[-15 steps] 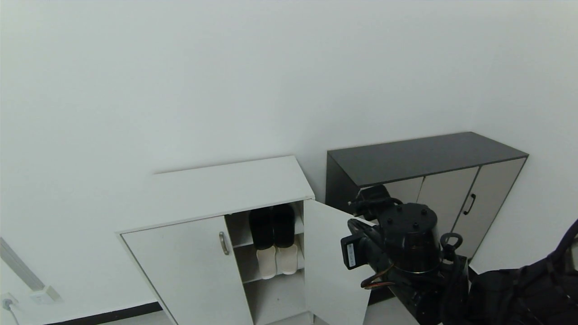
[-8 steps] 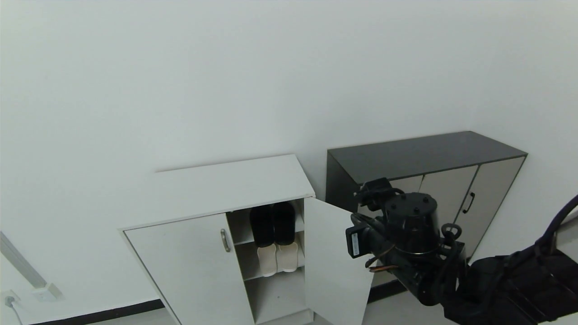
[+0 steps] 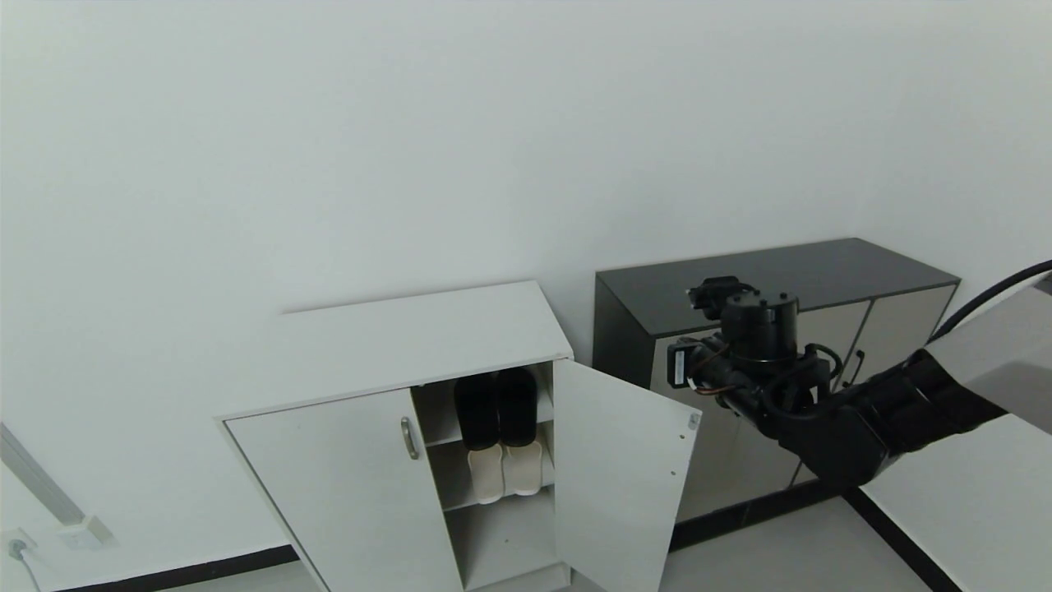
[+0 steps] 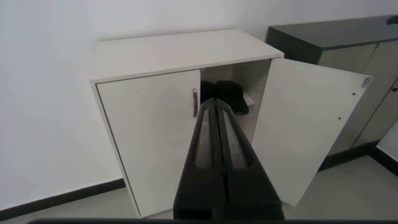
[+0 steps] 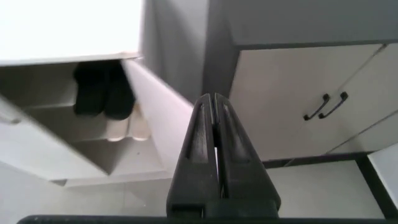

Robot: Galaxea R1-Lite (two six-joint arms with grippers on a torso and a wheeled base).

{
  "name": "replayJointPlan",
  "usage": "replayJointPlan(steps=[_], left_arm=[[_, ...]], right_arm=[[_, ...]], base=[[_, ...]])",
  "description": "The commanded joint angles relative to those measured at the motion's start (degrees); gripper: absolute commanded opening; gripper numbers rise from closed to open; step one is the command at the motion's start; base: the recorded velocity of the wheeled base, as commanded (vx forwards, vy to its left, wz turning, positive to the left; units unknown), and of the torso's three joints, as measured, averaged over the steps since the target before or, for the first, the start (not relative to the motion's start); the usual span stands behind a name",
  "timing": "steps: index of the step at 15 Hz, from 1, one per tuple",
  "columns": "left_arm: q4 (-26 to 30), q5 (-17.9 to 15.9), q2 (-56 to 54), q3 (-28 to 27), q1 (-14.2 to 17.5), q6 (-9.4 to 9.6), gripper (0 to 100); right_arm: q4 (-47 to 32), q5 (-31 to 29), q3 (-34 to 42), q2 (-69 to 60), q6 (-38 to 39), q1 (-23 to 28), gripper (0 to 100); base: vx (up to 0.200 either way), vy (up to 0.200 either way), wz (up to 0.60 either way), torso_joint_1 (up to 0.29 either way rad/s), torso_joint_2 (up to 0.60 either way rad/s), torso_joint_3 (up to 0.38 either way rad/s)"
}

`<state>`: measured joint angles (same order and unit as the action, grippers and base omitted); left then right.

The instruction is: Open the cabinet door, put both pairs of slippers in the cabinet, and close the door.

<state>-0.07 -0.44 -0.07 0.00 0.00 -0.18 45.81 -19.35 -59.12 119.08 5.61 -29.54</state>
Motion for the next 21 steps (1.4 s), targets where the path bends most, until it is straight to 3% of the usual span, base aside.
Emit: replayJointPlan(steps=[1,7,21], left_arm=[[0.0,0.0,0.1,0.0,0.0,0.01,0],[0.0,0.0,0.1,0.0,0.0,0.01,0],[0.0,0.0,0.1,0.0,0.0,-0.08,0]], right_arm=[[-1.4,1.2,-4.0,4.6,0.0,2.7,0],[-7.5,3.8,-11.5,11.4,3.4,5.5,0],[-7.5,4.0,-12.7,17.1,3.5,5.7,0]], base=[[0.0,0.0,0.0,0.0,0.0,0.0],[0.0,0.0,0.0,0.0,0.0,0.0],[0.0,0.0,0.0,0.0,0.0,0.0]])
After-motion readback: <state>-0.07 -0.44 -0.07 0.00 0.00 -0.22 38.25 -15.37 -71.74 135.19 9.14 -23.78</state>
